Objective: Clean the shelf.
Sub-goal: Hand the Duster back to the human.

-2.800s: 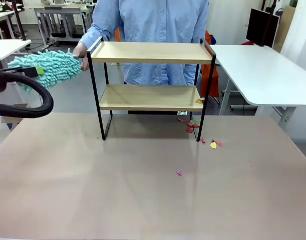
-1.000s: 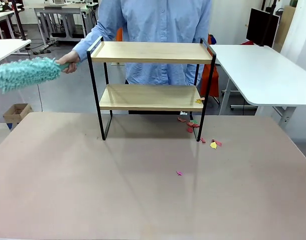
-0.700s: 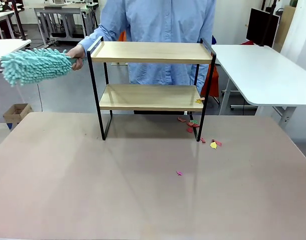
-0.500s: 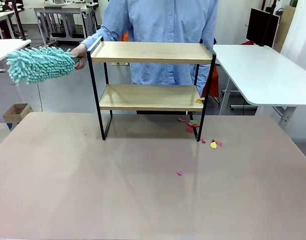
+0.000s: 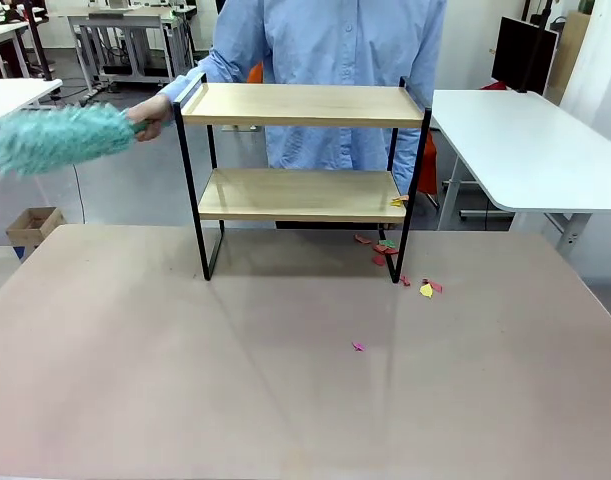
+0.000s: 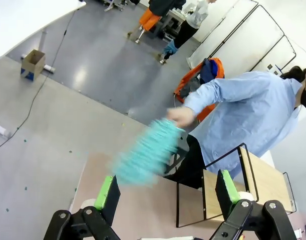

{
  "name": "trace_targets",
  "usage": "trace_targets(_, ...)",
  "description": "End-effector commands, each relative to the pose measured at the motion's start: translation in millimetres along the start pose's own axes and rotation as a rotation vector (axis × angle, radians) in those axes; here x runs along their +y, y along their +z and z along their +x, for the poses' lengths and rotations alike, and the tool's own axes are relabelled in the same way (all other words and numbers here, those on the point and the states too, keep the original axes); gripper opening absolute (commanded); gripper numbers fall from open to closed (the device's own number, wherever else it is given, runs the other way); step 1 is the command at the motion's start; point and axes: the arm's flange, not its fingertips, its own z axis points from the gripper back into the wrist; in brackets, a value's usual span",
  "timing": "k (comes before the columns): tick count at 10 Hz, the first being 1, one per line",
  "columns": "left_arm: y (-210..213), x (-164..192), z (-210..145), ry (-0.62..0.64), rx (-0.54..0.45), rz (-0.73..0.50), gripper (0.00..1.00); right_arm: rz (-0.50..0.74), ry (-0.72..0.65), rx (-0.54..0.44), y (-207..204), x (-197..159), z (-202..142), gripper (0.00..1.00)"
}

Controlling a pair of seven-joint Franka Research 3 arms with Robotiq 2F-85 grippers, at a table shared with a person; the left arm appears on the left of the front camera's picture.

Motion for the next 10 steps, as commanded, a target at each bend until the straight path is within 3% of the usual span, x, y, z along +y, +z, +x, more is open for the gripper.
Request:
trace_targets(1,2.6,0.2,-1.5,0.015,0.0,0.008,1.0,0.005,0.009,0.0,-1.2,2.7,1.4,1.0)
trace_targets(10,2.6,0.2,-1.5,0.015,0.0,0.008,1.0,0.005,0.009,0.0,-1.2,2.7,1.4,1.0)
